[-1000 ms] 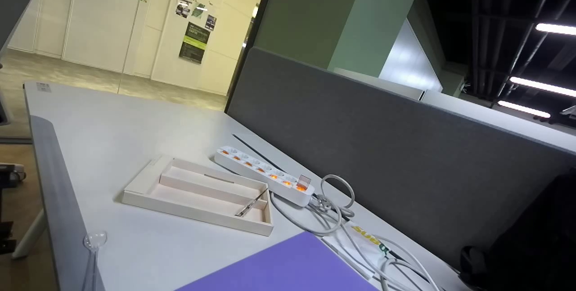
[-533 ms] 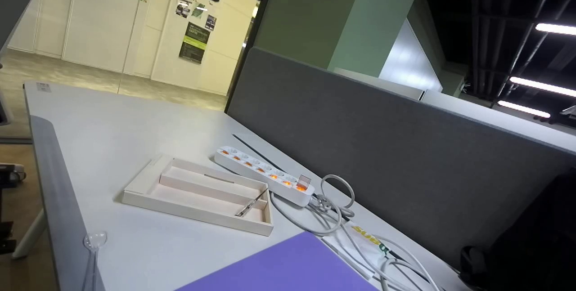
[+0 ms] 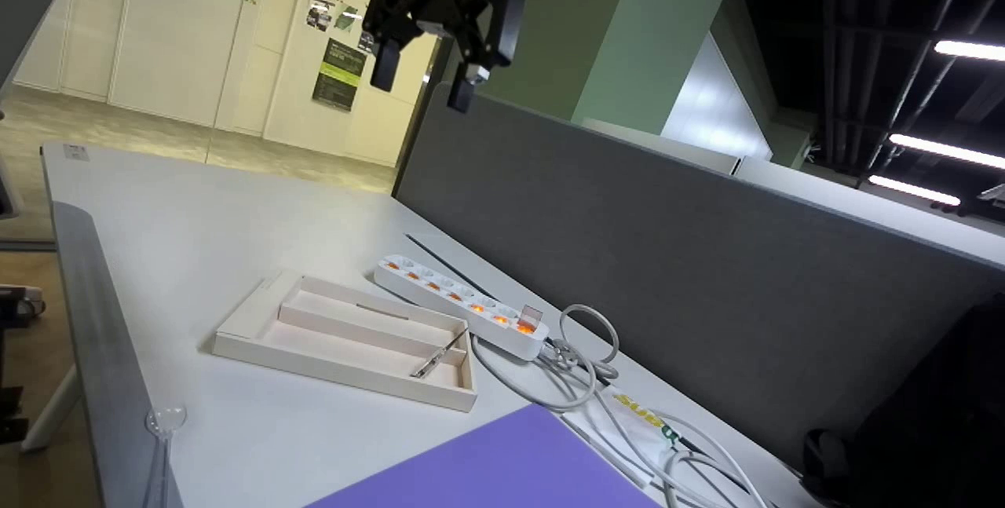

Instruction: Move the screwdriver from the tray to the mat

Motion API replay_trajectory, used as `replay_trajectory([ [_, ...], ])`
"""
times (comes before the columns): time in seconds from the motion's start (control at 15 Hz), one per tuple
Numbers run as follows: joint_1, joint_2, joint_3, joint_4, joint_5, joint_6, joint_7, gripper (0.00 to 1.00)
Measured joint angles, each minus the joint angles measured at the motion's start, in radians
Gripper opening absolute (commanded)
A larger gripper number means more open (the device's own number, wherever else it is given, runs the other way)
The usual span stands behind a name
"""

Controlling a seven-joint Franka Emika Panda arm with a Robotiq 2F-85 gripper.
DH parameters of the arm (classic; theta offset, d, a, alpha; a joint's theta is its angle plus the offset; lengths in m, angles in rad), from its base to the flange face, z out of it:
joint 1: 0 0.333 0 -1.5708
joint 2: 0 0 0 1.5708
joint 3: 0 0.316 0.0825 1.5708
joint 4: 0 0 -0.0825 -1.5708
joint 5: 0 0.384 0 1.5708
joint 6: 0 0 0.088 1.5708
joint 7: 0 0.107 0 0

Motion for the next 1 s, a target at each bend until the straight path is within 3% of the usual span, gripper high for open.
replay_trajectory([
  [0.2, 0.009, 0.06, -0.015, 0.001, -0.007, 0.082, -0.084, 1.0],
  [0.53, 0.009, 0.148, -0.029, -0.005, -0.044, 0.228, -0.095, 1.0],
  [1.0, 0.011, 0.188, -0.044, -0.003, -0.034, 0.242, -0.095, 1.0],
])
